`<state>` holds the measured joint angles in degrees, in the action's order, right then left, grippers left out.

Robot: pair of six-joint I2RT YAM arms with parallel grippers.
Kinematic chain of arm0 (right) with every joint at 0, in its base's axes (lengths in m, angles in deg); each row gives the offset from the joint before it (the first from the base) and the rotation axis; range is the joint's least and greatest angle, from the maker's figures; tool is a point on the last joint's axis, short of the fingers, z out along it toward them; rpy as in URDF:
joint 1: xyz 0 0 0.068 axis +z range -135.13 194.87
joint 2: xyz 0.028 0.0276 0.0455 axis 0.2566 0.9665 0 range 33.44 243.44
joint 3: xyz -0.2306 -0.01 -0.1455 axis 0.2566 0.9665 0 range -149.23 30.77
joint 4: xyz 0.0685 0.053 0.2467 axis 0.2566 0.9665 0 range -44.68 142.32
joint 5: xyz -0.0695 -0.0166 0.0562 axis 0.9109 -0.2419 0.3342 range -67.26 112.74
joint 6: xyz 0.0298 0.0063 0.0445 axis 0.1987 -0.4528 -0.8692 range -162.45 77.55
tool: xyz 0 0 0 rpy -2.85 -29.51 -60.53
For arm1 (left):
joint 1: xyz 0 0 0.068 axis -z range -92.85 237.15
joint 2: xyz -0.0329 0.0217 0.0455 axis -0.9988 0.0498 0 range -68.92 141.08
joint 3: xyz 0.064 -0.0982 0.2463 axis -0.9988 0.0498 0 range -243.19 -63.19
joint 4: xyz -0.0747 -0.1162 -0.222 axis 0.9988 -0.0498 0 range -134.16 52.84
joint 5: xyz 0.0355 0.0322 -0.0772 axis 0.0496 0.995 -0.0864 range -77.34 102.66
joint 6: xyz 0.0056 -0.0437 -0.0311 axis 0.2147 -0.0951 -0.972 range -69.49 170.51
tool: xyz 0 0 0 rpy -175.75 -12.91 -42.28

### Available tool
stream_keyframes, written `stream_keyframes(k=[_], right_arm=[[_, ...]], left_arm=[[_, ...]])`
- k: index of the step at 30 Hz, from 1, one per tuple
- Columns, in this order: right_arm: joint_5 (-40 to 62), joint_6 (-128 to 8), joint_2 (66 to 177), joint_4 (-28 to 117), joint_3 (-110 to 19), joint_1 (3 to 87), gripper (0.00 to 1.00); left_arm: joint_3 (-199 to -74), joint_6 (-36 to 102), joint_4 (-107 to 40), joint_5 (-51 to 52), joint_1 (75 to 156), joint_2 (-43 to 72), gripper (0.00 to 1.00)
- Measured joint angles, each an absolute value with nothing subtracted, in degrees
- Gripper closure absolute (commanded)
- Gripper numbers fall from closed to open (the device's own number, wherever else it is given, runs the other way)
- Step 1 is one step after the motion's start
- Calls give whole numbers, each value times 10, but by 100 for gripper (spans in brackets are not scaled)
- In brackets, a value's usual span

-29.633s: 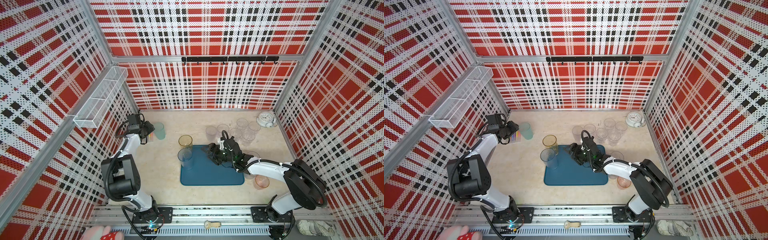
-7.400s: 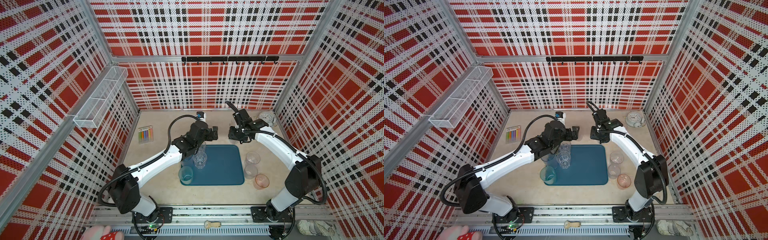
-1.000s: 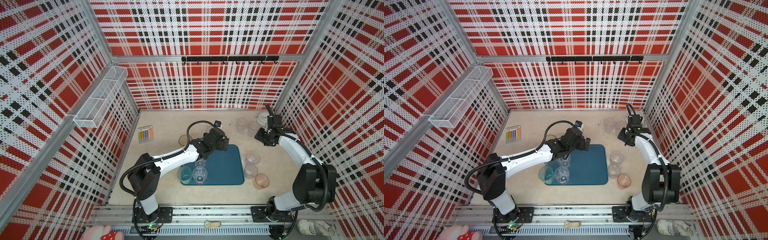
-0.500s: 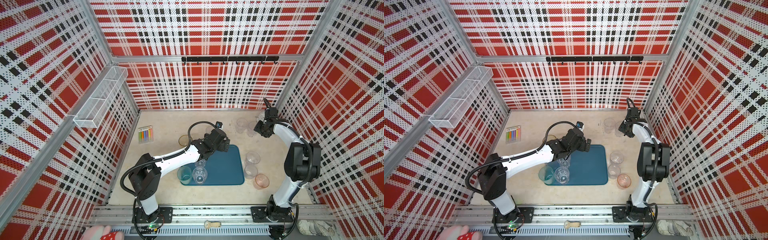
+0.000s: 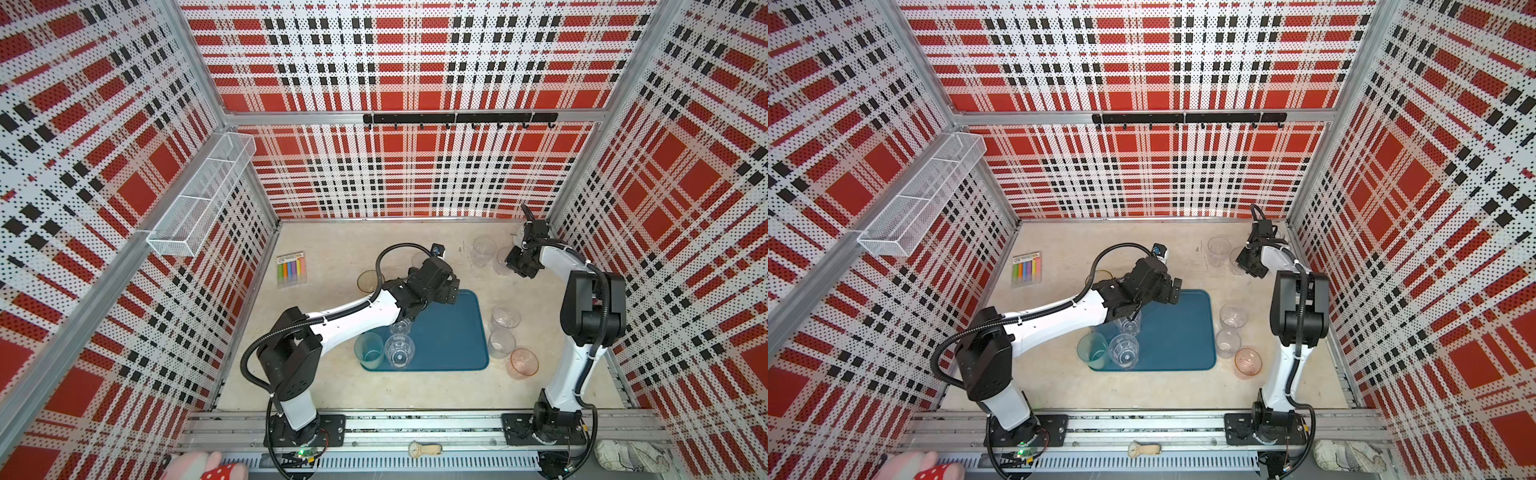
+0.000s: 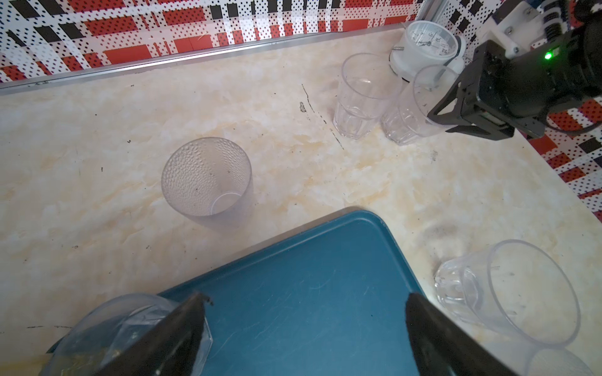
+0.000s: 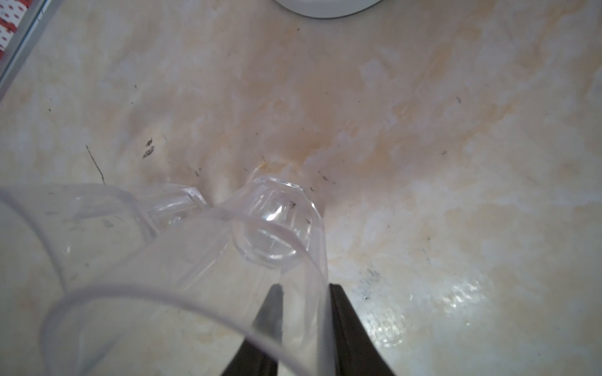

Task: Place the glasses into the tray
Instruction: Pick up the glass from the top-right of the table.

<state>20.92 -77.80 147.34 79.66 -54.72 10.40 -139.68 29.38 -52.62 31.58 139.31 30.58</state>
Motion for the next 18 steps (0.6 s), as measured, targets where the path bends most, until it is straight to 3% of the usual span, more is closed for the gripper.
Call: stream_keyframes(k=[7,18], right_arm=[[224,-765,1473,803,-550,103,89],[269,-727,1421,857,-540,103,96]], left_arm=[[-1397,296,-526,320,1393,303,2],[-1372,298,-508,329,1381,259,2]])
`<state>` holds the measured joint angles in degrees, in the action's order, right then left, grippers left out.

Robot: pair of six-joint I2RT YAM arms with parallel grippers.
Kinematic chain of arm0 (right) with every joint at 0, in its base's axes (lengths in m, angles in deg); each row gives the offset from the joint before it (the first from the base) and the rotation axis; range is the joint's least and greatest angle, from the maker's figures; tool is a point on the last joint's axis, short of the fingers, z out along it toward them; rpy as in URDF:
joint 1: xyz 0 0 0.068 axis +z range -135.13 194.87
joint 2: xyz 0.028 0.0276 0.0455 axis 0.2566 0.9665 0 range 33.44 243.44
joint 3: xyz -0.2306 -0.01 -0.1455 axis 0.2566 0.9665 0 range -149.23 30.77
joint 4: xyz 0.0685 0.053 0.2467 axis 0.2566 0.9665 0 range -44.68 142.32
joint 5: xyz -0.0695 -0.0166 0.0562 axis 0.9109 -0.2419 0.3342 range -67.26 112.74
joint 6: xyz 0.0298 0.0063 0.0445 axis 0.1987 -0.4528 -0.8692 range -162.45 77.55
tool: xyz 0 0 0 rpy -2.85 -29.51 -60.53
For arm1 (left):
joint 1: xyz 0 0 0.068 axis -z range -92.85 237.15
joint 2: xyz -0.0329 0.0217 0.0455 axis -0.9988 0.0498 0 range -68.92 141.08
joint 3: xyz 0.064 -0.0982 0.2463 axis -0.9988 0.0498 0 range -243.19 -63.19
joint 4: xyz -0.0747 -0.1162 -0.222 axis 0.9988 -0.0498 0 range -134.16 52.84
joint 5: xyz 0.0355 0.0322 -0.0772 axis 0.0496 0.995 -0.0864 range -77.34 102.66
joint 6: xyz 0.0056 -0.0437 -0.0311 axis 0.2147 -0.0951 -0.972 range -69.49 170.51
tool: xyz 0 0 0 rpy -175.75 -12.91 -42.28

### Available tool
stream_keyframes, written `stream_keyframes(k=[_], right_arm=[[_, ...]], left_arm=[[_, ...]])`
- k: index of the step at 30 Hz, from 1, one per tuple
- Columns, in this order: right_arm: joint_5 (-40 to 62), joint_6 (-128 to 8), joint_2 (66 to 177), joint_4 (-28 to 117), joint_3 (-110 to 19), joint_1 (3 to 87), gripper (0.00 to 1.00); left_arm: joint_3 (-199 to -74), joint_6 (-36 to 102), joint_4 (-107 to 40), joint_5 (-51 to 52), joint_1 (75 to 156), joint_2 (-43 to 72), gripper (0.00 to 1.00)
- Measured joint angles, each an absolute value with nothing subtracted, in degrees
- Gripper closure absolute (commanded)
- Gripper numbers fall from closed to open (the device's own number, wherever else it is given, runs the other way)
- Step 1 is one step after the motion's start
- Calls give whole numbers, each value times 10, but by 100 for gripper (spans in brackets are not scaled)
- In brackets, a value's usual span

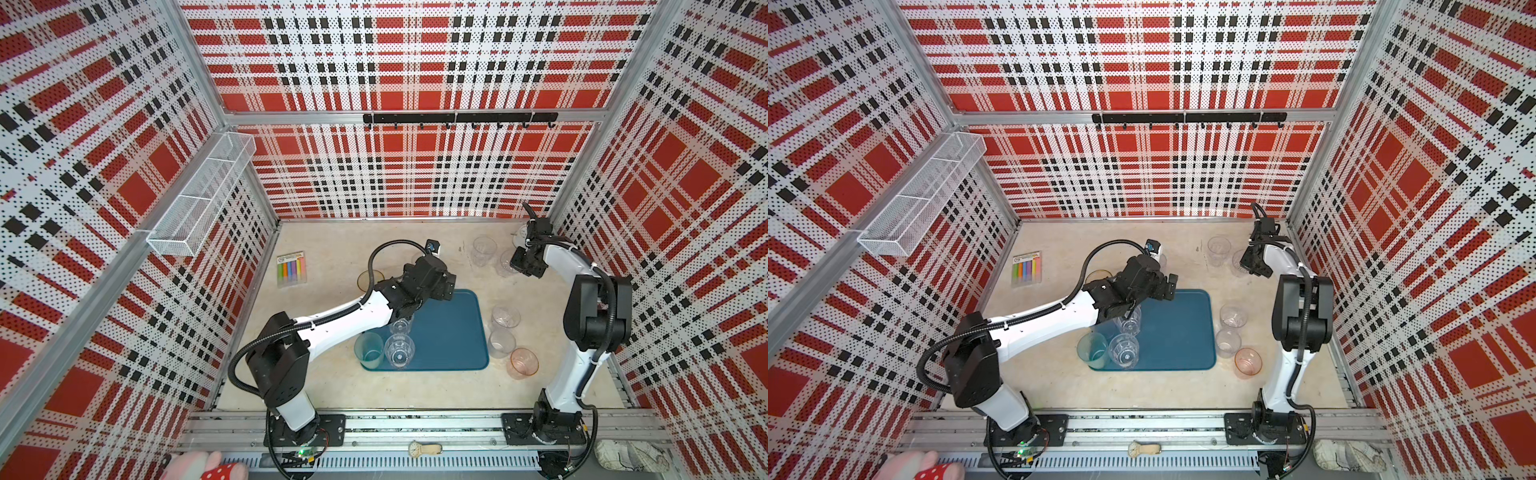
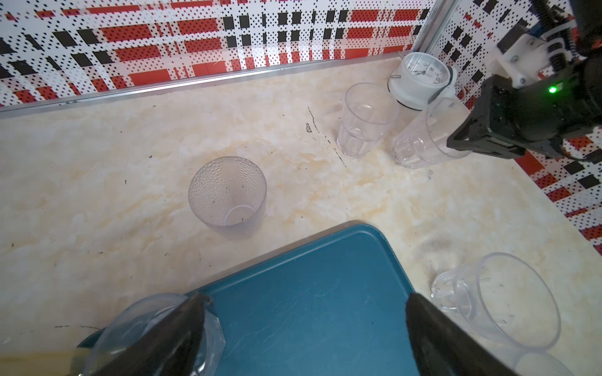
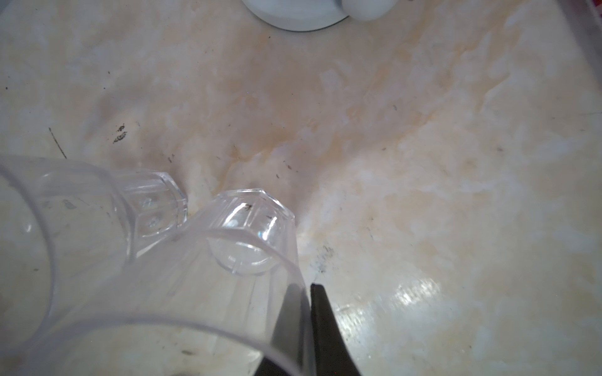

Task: Place the glasses into the tray
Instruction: Pick up the glass from the top-right of the table, then place the glass on the tray.

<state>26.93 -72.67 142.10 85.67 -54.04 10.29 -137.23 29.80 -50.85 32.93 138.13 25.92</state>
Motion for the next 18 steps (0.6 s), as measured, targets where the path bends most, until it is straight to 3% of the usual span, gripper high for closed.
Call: stream_keyframes(k=[9,18], right_arm=[[295,-693,1278,923,-531,134,98],[290,-687,1250,984,-576,331,99]], left_arm=[[-1322,293,-470,347,1337,190,2],[-1236,278,-429,374,1249,68,2]])
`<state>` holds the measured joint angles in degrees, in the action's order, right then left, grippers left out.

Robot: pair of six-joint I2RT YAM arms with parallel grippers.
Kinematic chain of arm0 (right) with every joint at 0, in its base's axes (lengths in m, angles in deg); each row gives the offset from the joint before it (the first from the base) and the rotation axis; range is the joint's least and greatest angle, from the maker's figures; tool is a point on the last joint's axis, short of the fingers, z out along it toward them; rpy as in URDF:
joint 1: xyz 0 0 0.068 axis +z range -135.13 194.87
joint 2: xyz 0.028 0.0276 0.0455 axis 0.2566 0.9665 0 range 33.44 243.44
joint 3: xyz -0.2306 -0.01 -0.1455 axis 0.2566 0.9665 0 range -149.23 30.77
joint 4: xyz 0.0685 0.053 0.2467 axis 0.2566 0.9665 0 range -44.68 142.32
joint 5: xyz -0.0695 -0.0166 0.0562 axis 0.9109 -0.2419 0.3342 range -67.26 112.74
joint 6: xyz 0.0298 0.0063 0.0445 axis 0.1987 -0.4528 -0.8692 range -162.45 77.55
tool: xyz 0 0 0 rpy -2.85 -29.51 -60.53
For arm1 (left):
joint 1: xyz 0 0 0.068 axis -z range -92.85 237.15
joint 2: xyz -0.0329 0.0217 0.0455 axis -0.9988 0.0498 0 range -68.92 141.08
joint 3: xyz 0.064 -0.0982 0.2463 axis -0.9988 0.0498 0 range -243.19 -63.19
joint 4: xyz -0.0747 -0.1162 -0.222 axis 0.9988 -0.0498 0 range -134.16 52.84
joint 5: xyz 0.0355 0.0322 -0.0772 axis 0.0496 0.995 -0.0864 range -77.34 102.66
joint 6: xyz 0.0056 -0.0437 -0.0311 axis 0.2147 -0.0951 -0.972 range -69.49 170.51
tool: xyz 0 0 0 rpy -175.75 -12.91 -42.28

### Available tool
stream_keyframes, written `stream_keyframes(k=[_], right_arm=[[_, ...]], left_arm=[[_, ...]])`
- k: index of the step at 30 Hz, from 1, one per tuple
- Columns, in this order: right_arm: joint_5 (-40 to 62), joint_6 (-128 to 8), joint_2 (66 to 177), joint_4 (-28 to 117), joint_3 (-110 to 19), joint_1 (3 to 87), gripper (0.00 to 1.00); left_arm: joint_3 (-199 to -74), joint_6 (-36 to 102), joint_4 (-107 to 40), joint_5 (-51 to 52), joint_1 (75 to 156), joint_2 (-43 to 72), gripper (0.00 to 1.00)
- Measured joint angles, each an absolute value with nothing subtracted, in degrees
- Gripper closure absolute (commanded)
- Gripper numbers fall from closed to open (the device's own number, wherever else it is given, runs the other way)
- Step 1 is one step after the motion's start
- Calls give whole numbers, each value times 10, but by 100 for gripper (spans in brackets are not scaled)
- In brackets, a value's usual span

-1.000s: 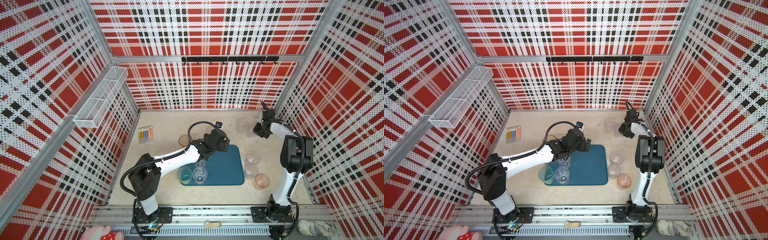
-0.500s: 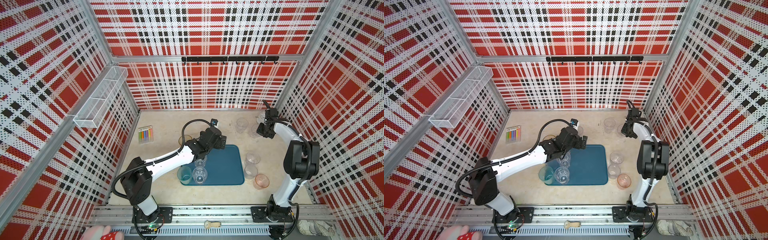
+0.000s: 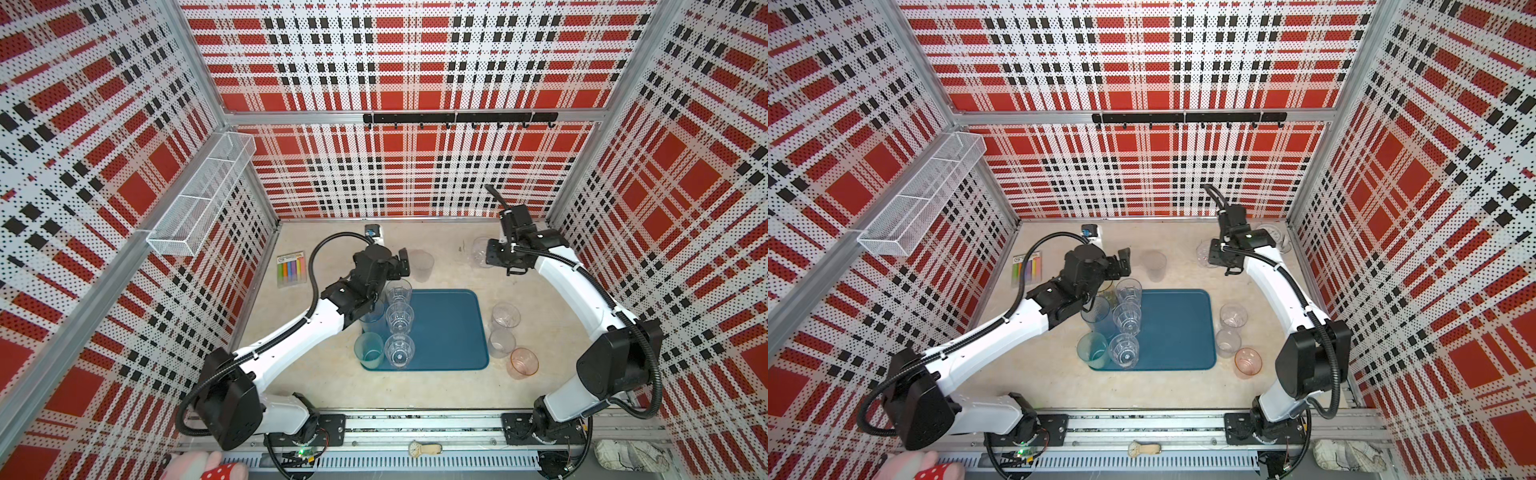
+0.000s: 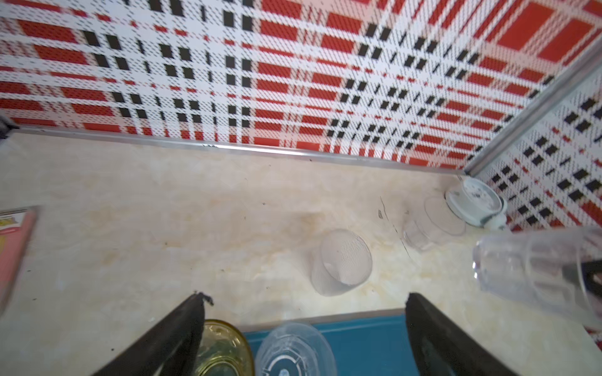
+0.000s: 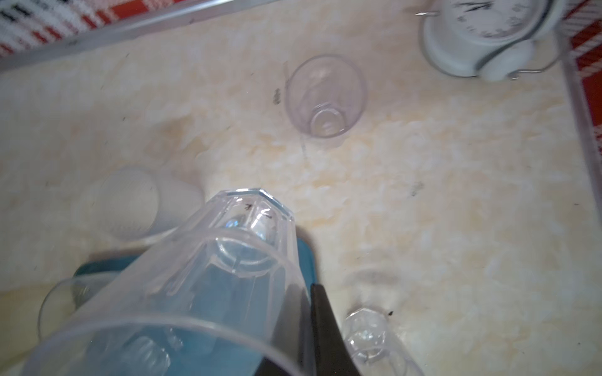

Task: Place the glasses into the tray
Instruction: Place the glass on the tray.

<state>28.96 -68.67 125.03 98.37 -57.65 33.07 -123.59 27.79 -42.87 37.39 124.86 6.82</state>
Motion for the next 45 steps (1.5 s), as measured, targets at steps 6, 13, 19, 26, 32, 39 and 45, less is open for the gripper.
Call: stream_keyframes(k=[6,13,19,26,32,39,45], right_arm=[[295,-692,1292,1019,-595,431,99],[309,-704,1357,1029,-596,485,98],[318,-708,1402,1029,-602,500,97],[319,-709,1444,1025,-625,501,96],[316,-710,1463,1022,-627,502,94],[300,-717,1471,1006,-627,503,81],[285,-724,1471,989,-627,503,75]], left_arm=[[-1209,271,-411,378,1227,30,2],[-1200,251,-406,362,1228,35,2],[-1200,244,-401,356,1239,38,2],[-1198,239,-399,355,1244,39,2],[-1197,239,-393,354,1244,42,2],[-1197,239,-391,354,1245,47,2],[-1197,239,-390,354,1245,47,2]])
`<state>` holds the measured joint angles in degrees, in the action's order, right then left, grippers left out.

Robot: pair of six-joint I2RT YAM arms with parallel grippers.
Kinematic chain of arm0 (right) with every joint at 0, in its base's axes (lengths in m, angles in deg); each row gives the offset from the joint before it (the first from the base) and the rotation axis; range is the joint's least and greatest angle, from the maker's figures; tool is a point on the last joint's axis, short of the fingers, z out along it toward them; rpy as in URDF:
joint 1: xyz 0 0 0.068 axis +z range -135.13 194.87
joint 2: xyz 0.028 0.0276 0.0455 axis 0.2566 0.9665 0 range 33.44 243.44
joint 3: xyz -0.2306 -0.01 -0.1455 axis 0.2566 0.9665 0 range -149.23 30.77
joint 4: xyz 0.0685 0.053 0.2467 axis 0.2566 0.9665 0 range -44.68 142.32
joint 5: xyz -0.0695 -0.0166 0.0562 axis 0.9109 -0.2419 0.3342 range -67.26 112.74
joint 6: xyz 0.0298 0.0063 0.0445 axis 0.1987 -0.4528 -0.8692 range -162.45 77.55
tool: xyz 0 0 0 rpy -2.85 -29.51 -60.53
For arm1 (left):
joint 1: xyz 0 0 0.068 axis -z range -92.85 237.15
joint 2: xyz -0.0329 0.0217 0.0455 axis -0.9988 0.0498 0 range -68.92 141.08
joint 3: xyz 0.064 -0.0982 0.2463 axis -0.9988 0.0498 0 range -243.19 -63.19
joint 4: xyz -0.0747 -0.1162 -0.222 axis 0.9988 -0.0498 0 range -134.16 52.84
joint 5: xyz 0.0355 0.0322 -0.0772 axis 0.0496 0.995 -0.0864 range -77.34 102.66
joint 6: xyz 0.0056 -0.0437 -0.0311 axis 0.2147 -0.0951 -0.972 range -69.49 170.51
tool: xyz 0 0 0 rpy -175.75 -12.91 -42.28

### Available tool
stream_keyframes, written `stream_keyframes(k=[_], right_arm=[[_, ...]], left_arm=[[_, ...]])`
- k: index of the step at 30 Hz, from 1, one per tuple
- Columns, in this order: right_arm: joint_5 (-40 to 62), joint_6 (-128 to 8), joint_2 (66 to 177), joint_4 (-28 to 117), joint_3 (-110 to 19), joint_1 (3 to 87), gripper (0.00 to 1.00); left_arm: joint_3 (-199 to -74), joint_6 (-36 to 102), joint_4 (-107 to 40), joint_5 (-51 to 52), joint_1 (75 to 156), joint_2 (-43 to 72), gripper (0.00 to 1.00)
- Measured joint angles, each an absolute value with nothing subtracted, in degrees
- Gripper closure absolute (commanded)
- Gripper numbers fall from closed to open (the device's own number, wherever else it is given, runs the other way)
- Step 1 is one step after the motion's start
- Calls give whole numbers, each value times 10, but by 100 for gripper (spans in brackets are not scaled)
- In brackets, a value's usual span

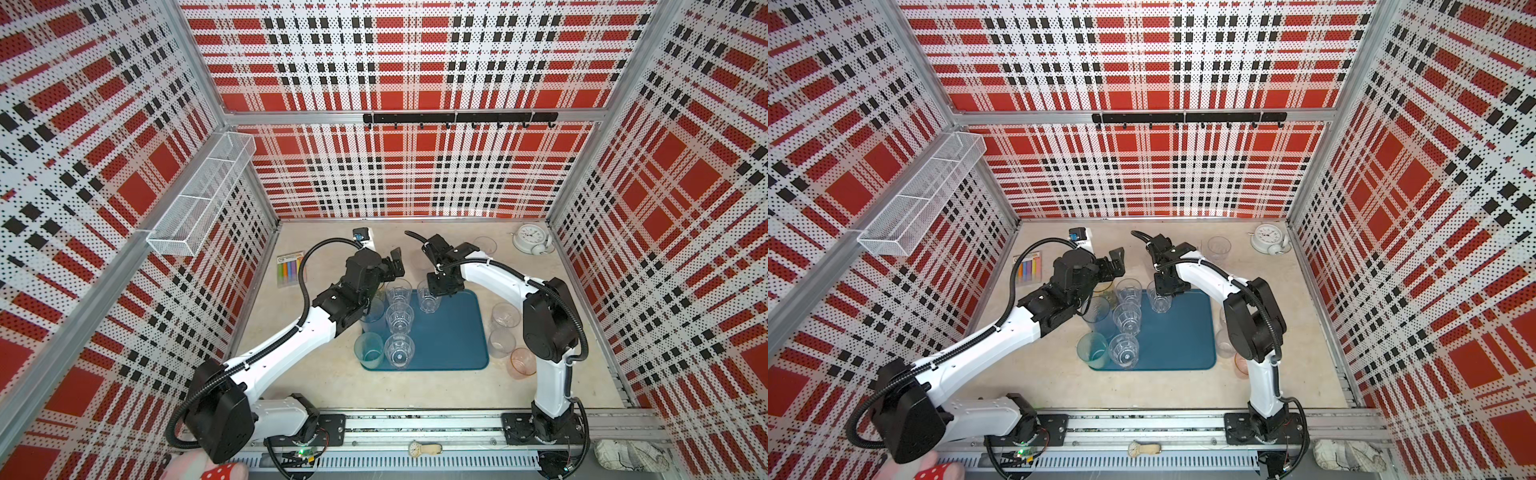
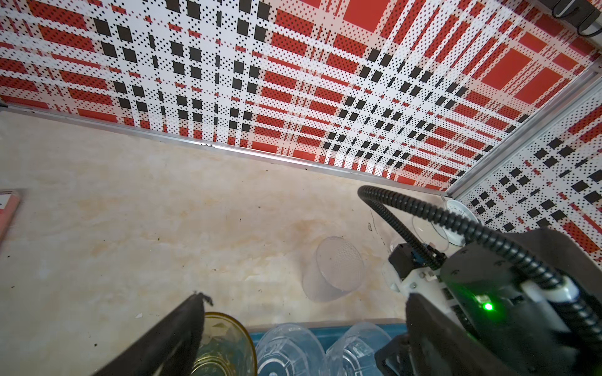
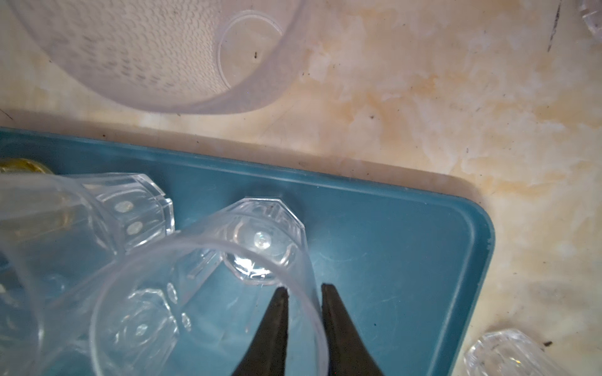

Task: Place the glasses into the tray
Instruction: Place the glass on the tray.

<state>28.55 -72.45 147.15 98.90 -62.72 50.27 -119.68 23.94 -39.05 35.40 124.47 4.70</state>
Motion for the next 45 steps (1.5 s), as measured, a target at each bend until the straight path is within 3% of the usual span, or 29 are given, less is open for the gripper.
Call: stream_keyframes(k=[22,33,45], right_arm=[[243,-770,1471,934,-626,499,75],[214,-775,1406,926,-610,450,63],[155,-810,1308,851,-509,313,43]], left_arm=[[-1197,239,-389,354,1245,53,2],[-1199,240,-389,354,1257,65,2],[-1257,240,-387,333,1354,183,2]])
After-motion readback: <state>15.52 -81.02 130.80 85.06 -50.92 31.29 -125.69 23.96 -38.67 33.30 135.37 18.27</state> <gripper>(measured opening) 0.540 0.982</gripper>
